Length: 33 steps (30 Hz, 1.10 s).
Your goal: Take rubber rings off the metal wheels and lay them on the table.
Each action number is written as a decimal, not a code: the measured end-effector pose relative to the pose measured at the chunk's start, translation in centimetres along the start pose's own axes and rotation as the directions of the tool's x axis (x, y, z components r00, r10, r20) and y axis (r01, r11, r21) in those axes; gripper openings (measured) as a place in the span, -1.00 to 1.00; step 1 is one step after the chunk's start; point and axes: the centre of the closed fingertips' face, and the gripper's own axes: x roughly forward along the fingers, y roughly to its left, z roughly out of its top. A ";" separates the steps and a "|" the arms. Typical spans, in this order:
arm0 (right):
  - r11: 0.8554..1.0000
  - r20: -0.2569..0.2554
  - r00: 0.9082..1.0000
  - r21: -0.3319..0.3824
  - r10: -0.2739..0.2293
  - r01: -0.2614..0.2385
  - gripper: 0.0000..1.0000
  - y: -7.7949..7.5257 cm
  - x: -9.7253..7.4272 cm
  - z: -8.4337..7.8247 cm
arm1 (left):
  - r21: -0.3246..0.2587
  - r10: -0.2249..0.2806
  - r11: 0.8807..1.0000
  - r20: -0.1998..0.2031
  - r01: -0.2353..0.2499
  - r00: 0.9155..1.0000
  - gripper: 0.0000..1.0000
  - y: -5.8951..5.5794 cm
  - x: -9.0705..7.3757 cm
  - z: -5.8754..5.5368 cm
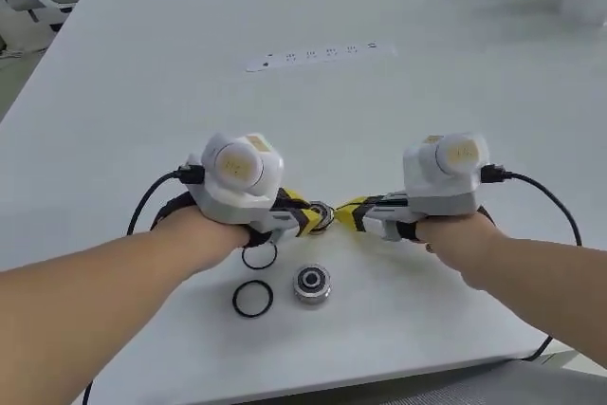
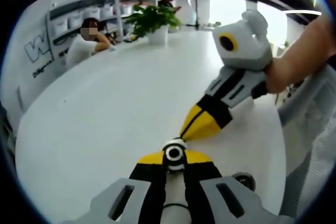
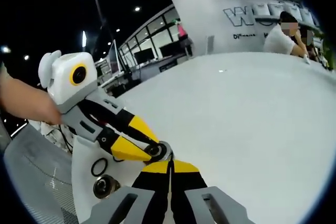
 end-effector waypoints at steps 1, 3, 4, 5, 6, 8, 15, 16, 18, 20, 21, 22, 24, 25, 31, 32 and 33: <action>1.000 0.003 1.000 0.003 0.001 -0.001 -1.00 0.2 0.1 0.1 | 0.002 0.002 1.000 -0.002 -0.002 1.000 -0.77 0.0 0.0 0.0; 0.999 0.028 1.000 0.034 0.010 -0.011 -1.00 0.6 0.1 0.6 | 0.001 0.004 1.000 -0.004 -0.004 1.000 -0.77 0.0 0.0 0.0; 0.999 0.025 1.000 0.034 0.008 -0.009 -1.00 0.6 0.2 0.5 | 0.001 0.005 1.000 -0.005 -0.005 1.000 -0.77 0.0 0.0 0.0; 0.999 0.027 1.000 0.030 0.010 -0.011 -1.00 0.8 0.2 0.5 | 0.001 0.006 1.000 -0.006 -0.006 1.000 -0.77 0.0 0.0 0.0; 0.999 0.027 1.000 0.042 0.010 -0.011 -1.00 0.8 0.2 0.6 | 0.001 0.007 1.000 -0.006 -0.007 1.000 -0.78 0.0 0.0 0.0; 0.998 0.029 0.999 0.067 0.018 -0.020 -1.00 0.9 0.1 0.6 | -0.001 0.007 1.000 -0.007 -0.007 1.000 -0.78 0.0 0.0 0.0; 0.995 0.029 0.999 0.091 0.040 -0.042 -1.00 1.1 0.3 0.7 | 0.006 0.007 1.000 -0.011 -0.007 1.000 -0.78 0.0 0.0 0.0; 0.995 0.028 0.999 0.092 0.042 -0.044 -1.00 1.0 0.3 0.6 | 0.006 0.007 1.000 -0.012 -0.007 1.000 -0.78 0.0 0.0 0.0; 0.994 0.030 0.998 0.094 0.049 -0.052 -1.00 1.1 0.4 0.7 | 0.008 0.006 1.000 -0.013 -0.006 1.000 -0.78 0.0 0.0 0.0; 0.994 0.030 0.998 0.095 0.058 -0.061 -1.00 1.4 0.5 0.7 | 0.009 0.005 1.000 -0.015 -0.005 1.000 -0.78 0.0 0.0 0.0; 0.993 0.030 0.998 0.096 0.063 -0.065 -1.00 1.6 0.5 0.7 | 0.008 0.004 1.000 -0.015 -0.004 1.000 -0.78 0.0 0.0 0.0; 0.993 0.029 0.997 0.092 0.068 -0.071 -1.00 1.8 0.6 0.6 | 0.009 0.004 1.000 -0.015 -0.003 1.000 -0.78 0.0 0.0 -0.1; 0.992 0.032 0.996 0.095 0.084 -0.087 -1.00 2.1 0.7 0.7 | 0.009 0.002 1.000 -0.016 -0.001 1.000 -0.78 0.0 0.0 -0.1; 0.991 0.037 0.995 0.093 0.092 -0.095 -1.00 2.2 0.7 0.8 | 0.011 0.001 1.000 -0.017 0.000 1.000 -0.78 -0.1 0.0 -0.1; 0.984 0.052 0.990 0.116 0.133 -0.139 -1.00 2.3 0.1 0.9 | 0.013 -0.001 1.000 -0.016 0.001 1.000 -0.78 -0.1 0.0 -0.1; 0.982 0.054 0.989 0.118 0.139 -0.145 -1.00 2.4 0.0 1.0 | 0.013 -0.001 1.000 -0.016 0.001 1.000 -0.77 -0.1 0.0 -0.1; 0.982 0.054 0.988 0.120 0.143 -0.149 -1.00 2.5 -0.1 1.0 | 0.013 0.000 1.000 -0.015 0.000 1.000 -0.77 -0.1 0.0 -0.1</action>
